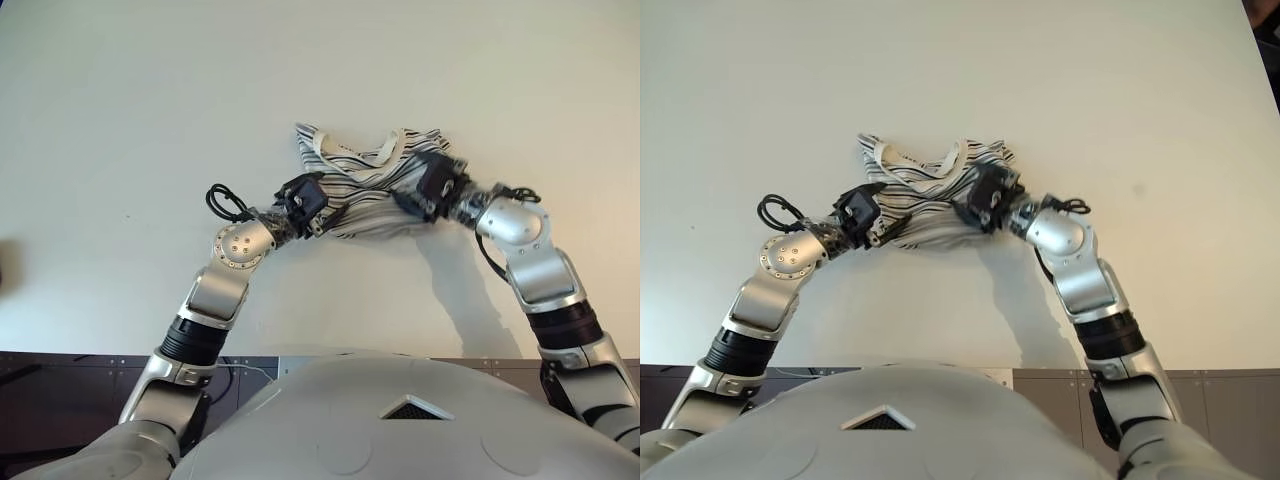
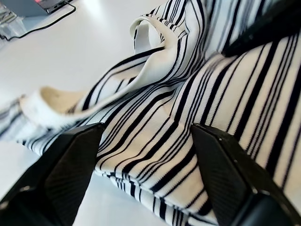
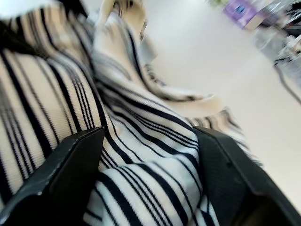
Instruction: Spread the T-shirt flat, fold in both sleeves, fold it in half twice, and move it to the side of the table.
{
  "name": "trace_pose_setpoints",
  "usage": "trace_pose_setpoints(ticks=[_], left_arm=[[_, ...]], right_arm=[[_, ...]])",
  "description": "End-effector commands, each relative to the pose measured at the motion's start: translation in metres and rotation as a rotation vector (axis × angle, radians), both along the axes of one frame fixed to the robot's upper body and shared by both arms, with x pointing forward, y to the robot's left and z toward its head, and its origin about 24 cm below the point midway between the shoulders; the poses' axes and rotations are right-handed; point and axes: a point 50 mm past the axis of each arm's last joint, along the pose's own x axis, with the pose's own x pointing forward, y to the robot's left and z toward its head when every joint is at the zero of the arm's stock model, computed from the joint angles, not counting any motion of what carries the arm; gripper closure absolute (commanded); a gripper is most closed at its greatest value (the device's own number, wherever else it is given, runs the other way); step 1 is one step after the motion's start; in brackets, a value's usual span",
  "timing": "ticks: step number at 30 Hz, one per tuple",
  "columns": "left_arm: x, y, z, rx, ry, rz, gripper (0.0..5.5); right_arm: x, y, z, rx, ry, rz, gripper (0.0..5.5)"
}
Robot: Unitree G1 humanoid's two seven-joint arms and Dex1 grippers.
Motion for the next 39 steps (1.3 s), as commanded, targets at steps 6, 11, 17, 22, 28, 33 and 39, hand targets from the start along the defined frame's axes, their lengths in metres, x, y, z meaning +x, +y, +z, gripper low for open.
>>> trace_pose_setpoints(ticks=[6, 11, 17, 22, 28, 33, 39], left_arm=[[-0.027, 0.044, -0.038, 0.43, 0.107, -0.028, 2.09], [-0.034, 0.068, -0.04, 0.498, 0.121, 0.046, 2.09], [-0.031, 0.037, -0.025, 0.267, 0.098, 0.025, 2.09], [-0.034, 0.042, -0.028, 0.265, 0.152, -0.012, 2.09], [-0.053, 0.074, -0.046, 0.401, 0.235, 0.033, 2.09], [-0.047, 0.05, -0.033, 0.281, 0.2, -0.012, 2.09], [-0.052, 0.04, -0.015, 0.162, 0.236, -0.069, 2.09]], right_arm=[[-0.041, -0.008, 0.001, 0.029, 0.209, 0.218, 2.15], [-0.058, -0.03, 0.024, 0.117, 0.337, 0.296, 2.15], [0.009, -0.036, 0.048, 0.346, 0.182, -0.031, 2.15], [0.009, -0.023, -0.012, 0.126, 0.273, -0.118, 2.15], [-0.009, -0.057, 0.02, 0.363, 0.236, -0.237, 2.15], [-0.008, -0.054, 0.016, 0.295, 0.275, -0.223, 2.15], [-0.025, -0.053, 0.015, 0.372, 0.393, -0.231, 2.15]])
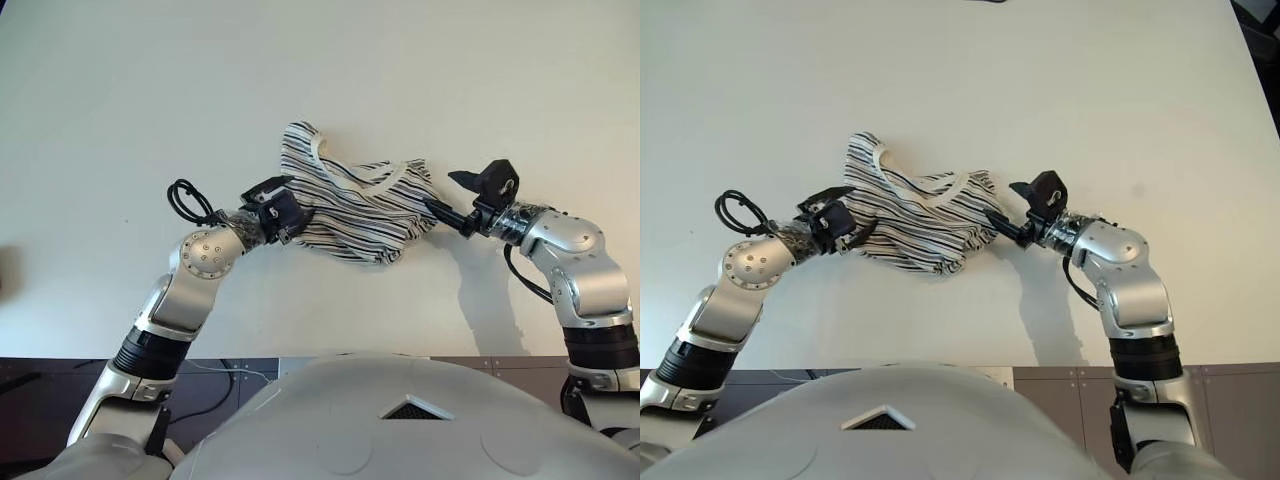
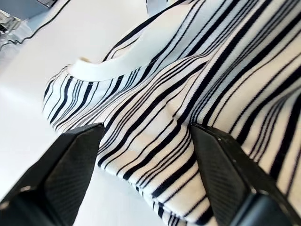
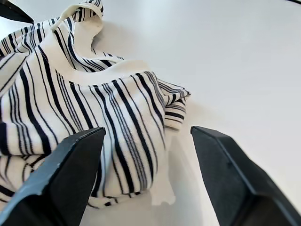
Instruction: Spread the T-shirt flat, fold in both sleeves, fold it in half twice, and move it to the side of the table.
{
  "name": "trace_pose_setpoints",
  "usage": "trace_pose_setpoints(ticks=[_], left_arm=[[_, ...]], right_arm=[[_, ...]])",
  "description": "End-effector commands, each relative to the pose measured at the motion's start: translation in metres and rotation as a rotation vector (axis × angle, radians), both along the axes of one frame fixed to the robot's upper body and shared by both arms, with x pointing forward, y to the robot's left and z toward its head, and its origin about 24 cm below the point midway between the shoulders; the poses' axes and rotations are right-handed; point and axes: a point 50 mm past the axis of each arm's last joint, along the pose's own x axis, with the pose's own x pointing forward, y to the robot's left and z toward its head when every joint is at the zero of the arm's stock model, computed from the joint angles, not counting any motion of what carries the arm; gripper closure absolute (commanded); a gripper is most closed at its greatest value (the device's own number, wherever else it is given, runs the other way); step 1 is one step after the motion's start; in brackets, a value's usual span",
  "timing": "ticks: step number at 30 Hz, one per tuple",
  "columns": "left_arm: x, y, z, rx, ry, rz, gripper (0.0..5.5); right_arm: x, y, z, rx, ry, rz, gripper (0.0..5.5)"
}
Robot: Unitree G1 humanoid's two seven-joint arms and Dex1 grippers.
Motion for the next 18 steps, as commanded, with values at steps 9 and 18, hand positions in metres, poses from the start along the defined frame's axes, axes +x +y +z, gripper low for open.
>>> trace_pose_setpoints(ticks=[9, 18], left_arm=[[-0.025, 0.0, -0.011, -0.016, 0.204, -0.057, 2.09], [-0.011, -0.023, 0.034, -0.318, 0.143, -0.057, 2.09]], right_arm=[[-0.013, -0.018, -0.004, 0.095, 0.098, -0.115, 2.5], [-0.014, -0.023, -0.017, 0.069, 0.148, -0.14, 3.73]])
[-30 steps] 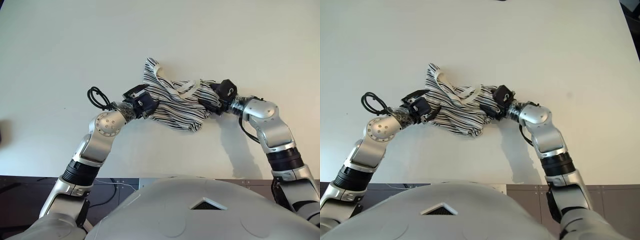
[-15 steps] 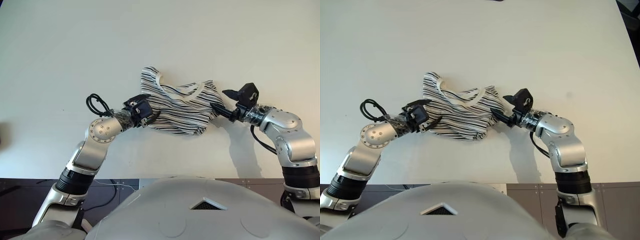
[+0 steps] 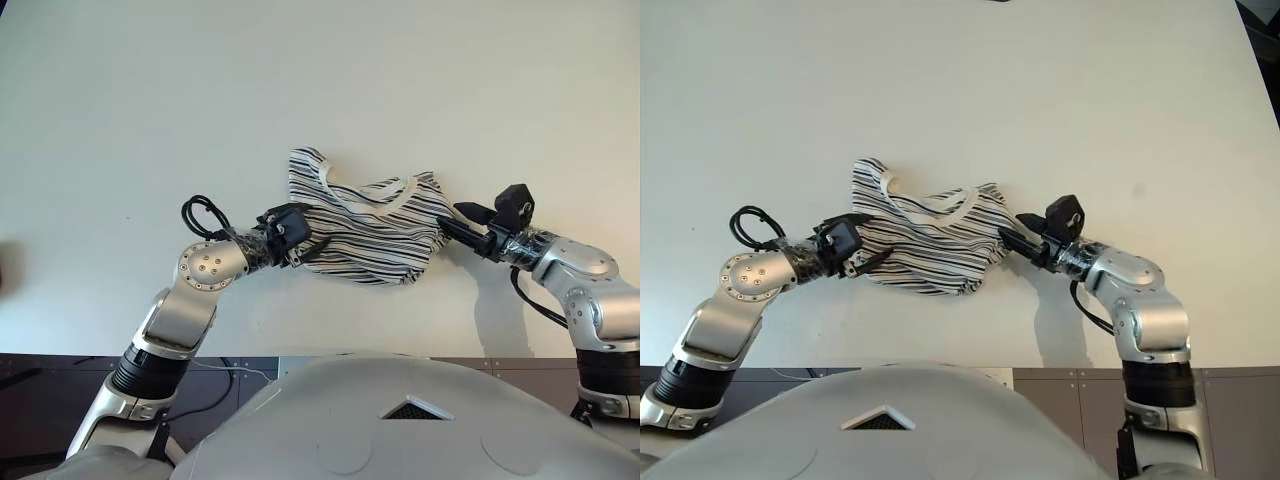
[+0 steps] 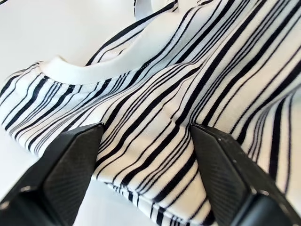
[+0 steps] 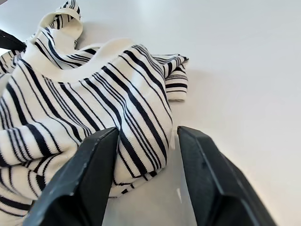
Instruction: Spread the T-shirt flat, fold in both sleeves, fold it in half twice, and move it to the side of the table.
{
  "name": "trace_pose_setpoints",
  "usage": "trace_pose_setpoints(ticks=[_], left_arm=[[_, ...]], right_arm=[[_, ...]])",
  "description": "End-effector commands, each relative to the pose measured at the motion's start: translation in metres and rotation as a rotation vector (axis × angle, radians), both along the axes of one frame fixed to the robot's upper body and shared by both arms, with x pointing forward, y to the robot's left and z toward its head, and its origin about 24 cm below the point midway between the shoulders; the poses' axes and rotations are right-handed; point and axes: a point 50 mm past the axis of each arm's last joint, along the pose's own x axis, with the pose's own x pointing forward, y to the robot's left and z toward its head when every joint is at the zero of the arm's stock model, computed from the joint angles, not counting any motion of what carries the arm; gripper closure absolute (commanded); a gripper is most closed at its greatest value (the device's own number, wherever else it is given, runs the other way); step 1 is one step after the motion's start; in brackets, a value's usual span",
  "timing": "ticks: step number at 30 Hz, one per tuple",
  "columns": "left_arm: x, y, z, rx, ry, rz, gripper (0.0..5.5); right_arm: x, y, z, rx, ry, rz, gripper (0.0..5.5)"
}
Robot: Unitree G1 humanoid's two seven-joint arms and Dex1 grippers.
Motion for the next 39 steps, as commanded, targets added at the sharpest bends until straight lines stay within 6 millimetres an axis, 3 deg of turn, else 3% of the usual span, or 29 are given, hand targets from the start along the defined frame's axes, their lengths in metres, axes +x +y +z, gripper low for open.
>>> trace_pose_setpoints(ticks=[1, 6, 9, 11, 16, 22, 28, 34, 39], left_arm=[[0.003, -0.008, 0.029, -0.217, -0.006, -0.016, 2.09], [0.04, 0.031, 0.064, -0.393, -0.104, 0.126, 2.09], [0.07, 0.069, 0.045, -0.172, -0.131, 0.28, 2.09], [0.08, 0.082, 0.024, 0.025, -0.136, 0.279, 2.09], [0.1, 0.068, 0.001, 0.078, -0.128, 0.13, 2.09], [0.113, 0.058, 0.001, -0.078, -0.11, 0.096, 2.09], [0.111, 0.051, -0.026, -0.04, -0.042, 0.081, 3.35], [0.101, 0.031, -0.028, -0.136, -0.01, -0.068, 5.01], [0.096, 0.038, -0.033, -0.092, 0.042, -0.126, 5.35]], right_arm=[[0.009, -0.002, -0.006, -0.042, -0.003, -0.04, 3.89], [0.008, -0.006, -0.005, -0.069, -0.017, -0.013, 4.7], [0.008, -0.005, -0.005, -0.164, -0.04, 0.097, 5.29], [0.014, -0.005, -0.002, -0.209, -0.082, 0.143, 5.36], [0.037, 0.006, 0.009, -0.164, -0.21, 0.173, 5.36], [0.043, 0.01, 0.003, -0.182, -0.216, 0.222, 5.36], [0.043, 0.012, -0.003, -0.195, -0.222, 0.227, 5.4], [0.043, 0.013, -0.007, -0.205, -0.221, 0.232, 5.4], [0.045, 0.012, -0.009, -0.212, -0.222, 0.221, 5.4]])
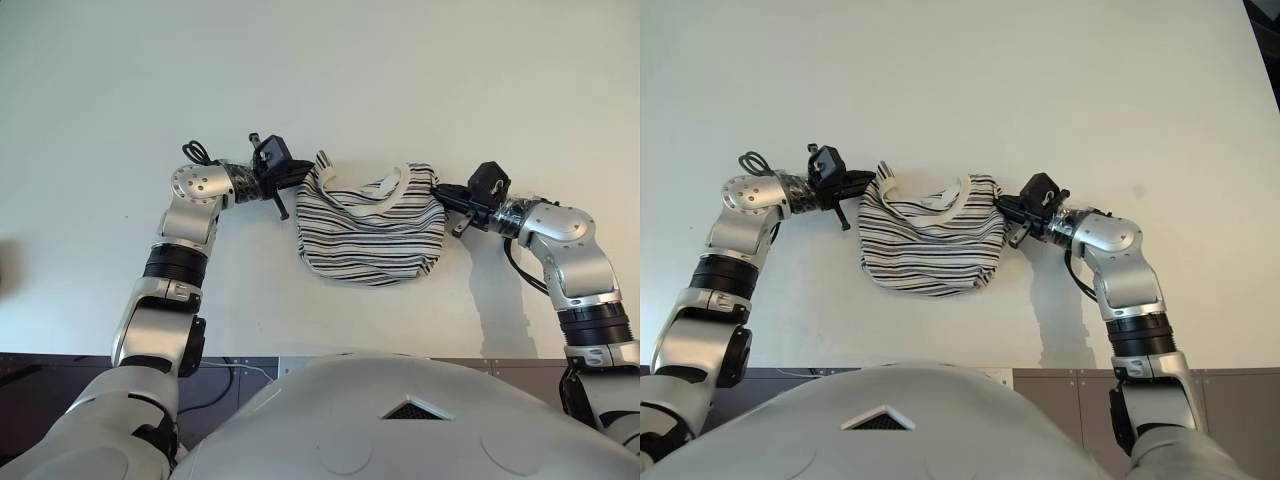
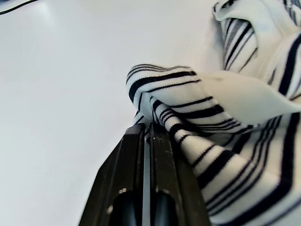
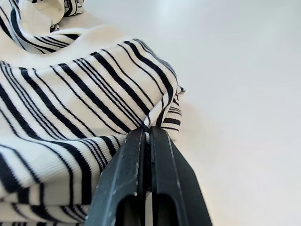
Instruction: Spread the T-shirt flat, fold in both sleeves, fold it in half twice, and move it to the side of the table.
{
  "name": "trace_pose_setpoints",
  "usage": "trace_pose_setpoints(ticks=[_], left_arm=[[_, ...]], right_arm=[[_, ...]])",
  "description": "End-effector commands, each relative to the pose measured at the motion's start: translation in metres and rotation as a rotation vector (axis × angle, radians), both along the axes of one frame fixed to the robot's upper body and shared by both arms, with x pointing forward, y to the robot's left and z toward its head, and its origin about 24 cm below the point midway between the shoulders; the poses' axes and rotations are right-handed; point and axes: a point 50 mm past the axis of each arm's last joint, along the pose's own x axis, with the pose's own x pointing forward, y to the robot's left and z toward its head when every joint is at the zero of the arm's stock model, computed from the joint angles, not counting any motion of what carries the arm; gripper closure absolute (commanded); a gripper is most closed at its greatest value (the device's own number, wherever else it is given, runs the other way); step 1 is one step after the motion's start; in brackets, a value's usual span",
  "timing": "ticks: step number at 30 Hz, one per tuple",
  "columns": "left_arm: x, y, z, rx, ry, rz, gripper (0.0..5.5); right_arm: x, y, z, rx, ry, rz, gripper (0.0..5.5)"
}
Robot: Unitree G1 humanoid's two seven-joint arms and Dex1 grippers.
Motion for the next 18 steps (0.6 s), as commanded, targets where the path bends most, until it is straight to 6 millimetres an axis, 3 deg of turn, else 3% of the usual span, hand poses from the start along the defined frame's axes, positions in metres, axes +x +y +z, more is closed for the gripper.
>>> trace_pose_setpoints(ticks=[1, 4, 6, 9, 14, 18], left_arm=[[-0.002, 0.011, -0.004, 0.06, 0.02, -0.015, 5.35], [0.008, 0.022, 0.004, 0.027, -0.03, 0.092, 5.35], [0.014, 0.033, 0.019, -0.085, -0.079, 0.217, 5.35], [0.009, 0.042, 0.037, -0.23, -0.121, 0.307, 5.35], [-0.019, 0.03, 0.049, -0.292, -0.084, 0.268, 5.19], [-0.015, 0.013, 0.035, -0.235, -0.035, 0.24, 4.74]], right_arm=[[0.001, -0.002, -0.004, -0.018, 0.012, -0.019, 5.4], [0.001, -0.006, -0.005, -0.023, 0.009, -0.044, 5.4], [0.002, -0.008, -0.005, -0.027, 0.004, -0.059, 5.4], [0.003, -0.011, -0.005, -0.028, -0.001, -0.077, 5.4], [0.005, -0.011, -0.004, -0.027, -0.005, -0.077, 5.4], [0.007, -0.01, -0.005, -0.028, -0.006, -0.072, 5.4]])
